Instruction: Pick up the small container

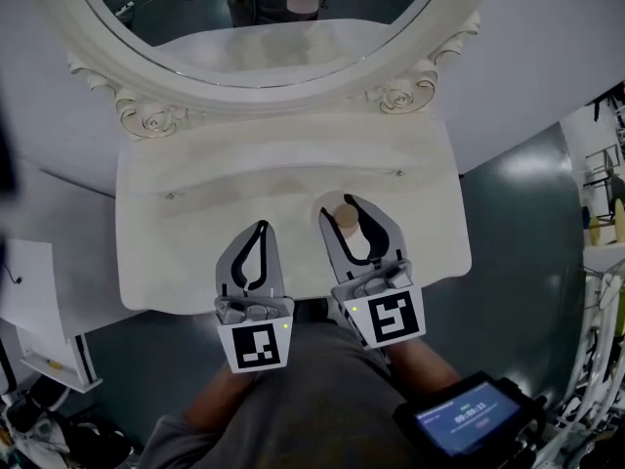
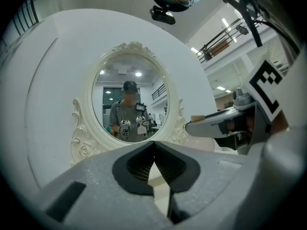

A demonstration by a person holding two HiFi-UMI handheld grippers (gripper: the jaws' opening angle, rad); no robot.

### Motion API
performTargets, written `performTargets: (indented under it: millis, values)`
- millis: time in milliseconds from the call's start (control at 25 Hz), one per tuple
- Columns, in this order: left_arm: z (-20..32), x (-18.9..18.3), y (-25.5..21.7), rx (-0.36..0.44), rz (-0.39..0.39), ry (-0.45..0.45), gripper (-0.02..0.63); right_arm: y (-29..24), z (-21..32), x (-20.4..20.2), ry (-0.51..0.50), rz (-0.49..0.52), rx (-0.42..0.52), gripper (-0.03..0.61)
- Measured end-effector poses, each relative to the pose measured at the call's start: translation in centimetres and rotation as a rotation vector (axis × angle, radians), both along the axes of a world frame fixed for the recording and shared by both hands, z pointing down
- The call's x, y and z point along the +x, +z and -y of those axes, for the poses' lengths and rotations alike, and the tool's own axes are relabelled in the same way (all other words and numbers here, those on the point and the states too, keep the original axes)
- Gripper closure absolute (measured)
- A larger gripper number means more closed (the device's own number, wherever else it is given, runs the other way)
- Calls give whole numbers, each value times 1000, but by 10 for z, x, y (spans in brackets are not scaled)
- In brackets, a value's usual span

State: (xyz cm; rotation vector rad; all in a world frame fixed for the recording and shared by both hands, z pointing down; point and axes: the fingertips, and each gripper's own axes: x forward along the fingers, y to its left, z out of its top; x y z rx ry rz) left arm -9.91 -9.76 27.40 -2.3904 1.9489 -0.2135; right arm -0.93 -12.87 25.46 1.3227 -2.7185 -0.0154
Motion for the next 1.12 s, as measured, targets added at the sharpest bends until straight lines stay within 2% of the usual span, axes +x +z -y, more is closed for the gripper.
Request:
performTargets:
  millis: [640,1120]
  values:
    - [0,3,-43,110,-14,-54,603,-36,-5,15,-11,13,60,439]
    - [3,1,-52,137,-7,-63,603,-41,-6,13,-22,17,68,439]
